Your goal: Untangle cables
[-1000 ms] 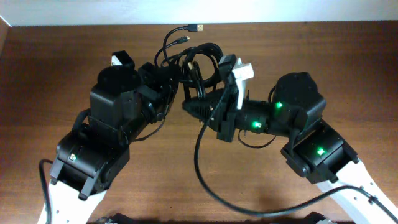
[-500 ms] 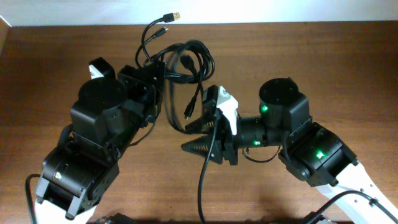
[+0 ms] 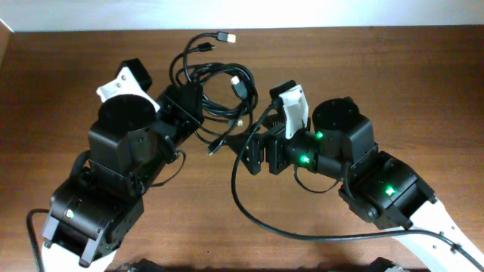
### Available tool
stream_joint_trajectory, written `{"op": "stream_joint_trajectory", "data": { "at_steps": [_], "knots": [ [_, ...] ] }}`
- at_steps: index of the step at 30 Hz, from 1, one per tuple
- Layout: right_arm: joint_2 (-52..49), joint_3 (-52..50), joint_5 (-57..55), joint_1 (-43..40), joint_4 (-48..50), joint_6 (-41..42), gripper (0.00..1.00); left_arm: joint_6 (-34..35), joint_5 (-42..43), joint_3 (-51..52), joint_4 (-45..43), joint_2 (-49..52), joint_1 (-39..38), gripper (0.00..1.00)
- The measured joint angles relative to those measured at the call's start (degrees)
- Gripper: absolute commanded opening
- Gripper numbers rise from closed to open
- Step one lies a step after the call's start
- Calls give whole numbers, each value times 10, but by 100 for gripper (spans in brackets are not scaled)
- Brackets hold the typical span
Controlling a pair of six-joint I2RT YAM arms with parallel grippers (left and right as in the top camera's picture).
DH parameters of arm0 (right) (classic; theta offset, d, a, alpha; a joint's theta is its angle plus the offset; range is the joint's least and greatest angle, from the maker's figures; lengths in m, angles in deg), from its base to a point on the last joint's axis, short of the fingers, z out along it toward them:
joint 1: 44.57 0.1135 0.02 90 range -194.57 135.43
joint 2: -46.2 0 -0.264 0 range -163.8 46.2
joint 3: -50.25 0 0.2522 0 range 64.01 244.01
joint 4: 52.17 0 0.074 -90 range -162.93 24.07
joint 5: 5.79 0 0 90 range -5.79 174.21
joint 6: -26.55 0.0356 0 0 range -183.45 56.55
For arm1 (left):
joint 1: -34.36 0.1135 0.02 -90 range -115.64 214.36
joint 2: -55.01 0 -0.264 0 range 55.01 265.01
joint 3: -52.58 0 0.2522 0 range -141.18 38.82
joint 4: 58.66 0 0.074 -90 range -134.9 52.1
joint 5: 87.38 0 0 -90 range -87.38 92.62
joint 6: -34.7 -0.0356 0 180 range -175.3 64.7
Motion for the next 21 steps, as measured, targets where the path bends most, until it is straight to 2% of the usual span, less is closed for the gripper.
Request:
{"op": "stream_joint_trajectory", "data": {
  "at_steps": [4, 8, 11, 12, 14, 16, 18, 19, 21],
  "knots": [
    [2, -1, -177, 0, -121, 61, 97, -13, 52, 0, 3, -18, 0, 0],
    [24, -1, -254, 0, -153, 108, 100, -27, 29, 0, 10, -66, 0, 0],
    [83, -2, -246, 0, -144, 102, 100, -96, 9, 0, 12, -67, 0, 0],
    [105, -2, -231, 0, -134, 81, 100, -120, 8, 0, 12, -66, 0, 0],
    [166, -2, -162, 0, -111, 3, 100, -219, 20, 0, 12, -62, 0, 0],
    [186, -2, -107, 0, -111, -61, 100, -317, 85, 0, 12, -52, 1, 0],
    [187, -2, -86, 0, -117, -98, 100, -381, 158, 0, 13, -35, 1, 0],
    [188, -2, -81, 0, -119, -106, 99, -406, 195, 0, 17, -23, 1, 0],
    [187, -2, -77, 0, -120, -117, 92, -436, 237, 0, 21, -14, 1, 0]
  ]
}}
